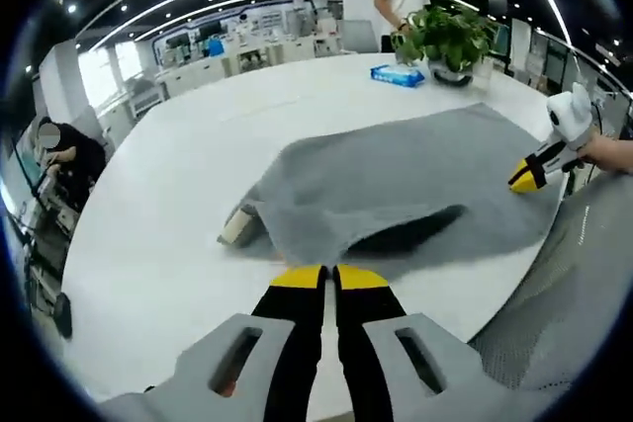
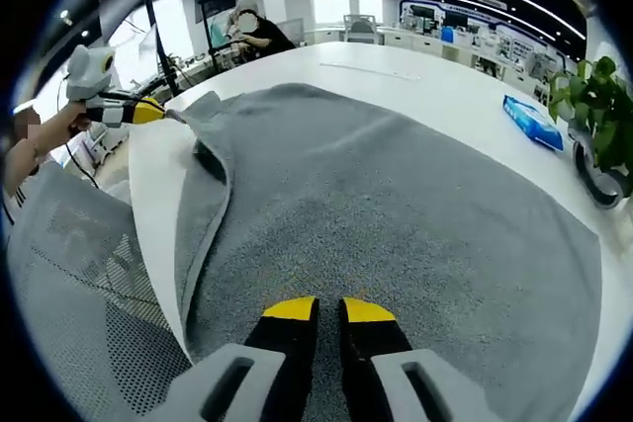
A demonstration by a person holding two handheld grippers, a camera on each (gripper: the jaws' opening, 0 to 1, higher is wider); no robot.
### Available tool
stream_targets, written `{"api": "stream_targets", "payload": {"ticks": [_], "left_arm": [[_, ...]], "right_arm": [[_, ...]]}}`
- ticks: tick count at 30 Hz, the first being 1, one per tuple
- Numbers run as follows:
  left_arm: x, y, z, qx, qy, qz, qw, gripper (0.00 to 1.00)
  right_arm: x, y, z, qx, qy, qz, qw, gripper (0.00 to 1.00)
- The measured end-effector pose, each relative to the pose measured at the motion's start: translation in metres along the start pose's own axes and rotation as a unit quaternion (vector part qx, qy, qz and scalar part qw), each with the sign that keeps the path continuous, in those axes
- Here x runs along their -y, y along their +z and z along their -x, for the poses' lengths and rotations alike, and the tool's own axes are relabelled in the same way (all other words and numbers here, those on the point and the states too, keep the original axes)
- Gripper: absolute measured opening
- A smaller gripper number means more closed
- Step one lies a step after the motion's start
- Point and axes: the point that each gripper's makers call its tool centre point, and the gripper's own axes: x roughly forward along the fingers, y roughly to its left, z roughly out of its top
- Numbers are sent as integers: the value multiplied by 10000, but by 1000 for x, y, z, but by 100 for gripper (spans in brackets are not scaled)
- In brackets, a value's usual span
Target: Open the folded towel by lifting each exposed corner and separating the folded layers until the towel lies flat within the target outline without major curled edges
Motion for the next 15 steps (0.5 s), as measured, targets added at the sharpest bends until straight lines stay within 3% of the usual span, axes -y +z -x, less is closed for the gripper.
{"api": "stream_targets", "payload": {"ticks": [7, 15], "left_arm": [[-10, -25, 28, -153, 186, 54, 9997, 2], [-26, -58, 43, -449, 319, 185, 9983, 2]], "right_arm": [[-1, 0, 1, 9, -16, 56, 10000, 5], [-1, 0, 1, 12, -22, 100, 9999, 5]]}}
